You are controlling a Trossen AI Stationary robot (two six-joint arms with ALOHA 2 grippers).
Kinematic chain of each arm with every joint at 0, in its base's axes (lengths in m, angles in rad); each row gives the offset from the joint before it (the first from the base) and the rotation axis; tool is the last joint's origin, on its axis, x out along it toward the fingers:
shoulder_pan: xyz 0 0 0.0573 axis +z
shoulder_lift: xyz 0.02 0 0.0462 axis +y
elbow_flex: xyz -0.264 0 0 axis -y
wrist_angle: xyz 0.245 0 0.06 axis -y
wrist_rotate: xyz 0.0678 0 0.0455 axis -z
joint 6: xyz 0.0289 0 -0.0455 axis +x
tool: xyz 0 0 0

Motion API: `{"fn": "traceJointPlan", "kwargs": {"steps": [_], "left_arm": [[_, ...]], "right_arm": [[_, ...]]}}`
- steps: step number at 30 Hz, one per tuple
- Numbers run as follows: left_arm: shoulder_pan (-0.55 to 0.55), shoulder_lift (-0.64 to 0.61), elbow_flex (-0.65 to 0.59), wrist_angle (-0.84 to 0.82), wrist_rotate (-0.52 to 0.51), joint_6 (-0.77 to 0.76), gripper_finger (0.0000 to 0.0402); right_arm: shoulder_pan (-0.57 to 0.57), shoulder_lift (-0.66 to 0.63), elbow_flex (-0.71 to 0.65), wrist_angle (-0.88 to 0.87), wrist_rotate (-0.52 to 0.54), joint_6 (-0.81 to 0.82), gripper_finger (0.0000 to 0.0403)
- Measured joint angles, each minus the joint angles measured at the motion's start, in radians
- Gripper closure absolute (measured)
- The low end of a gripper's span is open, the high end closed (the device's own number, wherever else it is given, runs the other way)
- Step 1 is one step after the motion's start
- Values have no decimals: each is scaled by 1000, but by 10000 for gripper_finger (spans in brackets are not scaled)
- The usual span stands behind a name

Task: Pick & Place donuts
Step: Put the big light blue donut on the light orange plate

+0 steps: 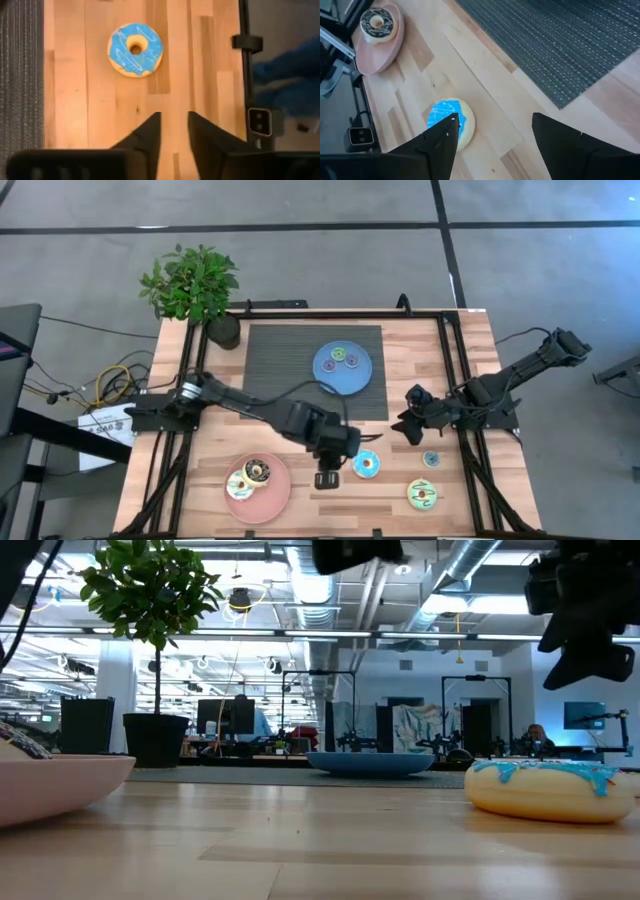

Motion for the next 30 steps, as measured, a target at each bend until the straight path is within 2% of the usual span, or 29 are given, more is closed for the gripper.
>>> {"fn": "traceJointPlan", "kwargs": {"steps": [3, 5, 9, 13, 15, 17, 20, 23, 26, 30], "left_arm": [[-26, -108, -155, 103, -40, -60, 369], [-52, -193, -303, 198, -88, -106, 392], [-128, -396, -630, 390, -192, -213, 392], [-212, -633, -920, 574, -299, -321, 397], [-261, -740, -1047, 632, -348, -369, 400], [-320, -849, -1151, 693, -412, -408, 399], [-410, -1006, -1283, 714, -539, -461, 399], [-485, -1139, -1377, 715, -636, -492, 400], [-534, -1246, -1440, 704, -683, -484, 400], [-545, -1332, -1479, 663, -693, -459, 400]], "right_arm": [[-15, 0, 0, 18, 4, 0, 159], [-29, 0, 0, 20, 4, 1, 159], [-61, 9, 0, 97, 3, 6, 159], [-69, 48, 0, 291, 4, -110, 159], [-68, 97, 23, 352, 26, -130, 159], [-69, 169, 80, 338, 55, -142, 159], [-69, 318, 225, 189, 54, -155, 159], [-69, 496, 424, -99, 24, -107, 159], [-69, 665, 606, -414, -43, -64, 159], [-52, 828, 738, -587, -134, -35, 159]]}}
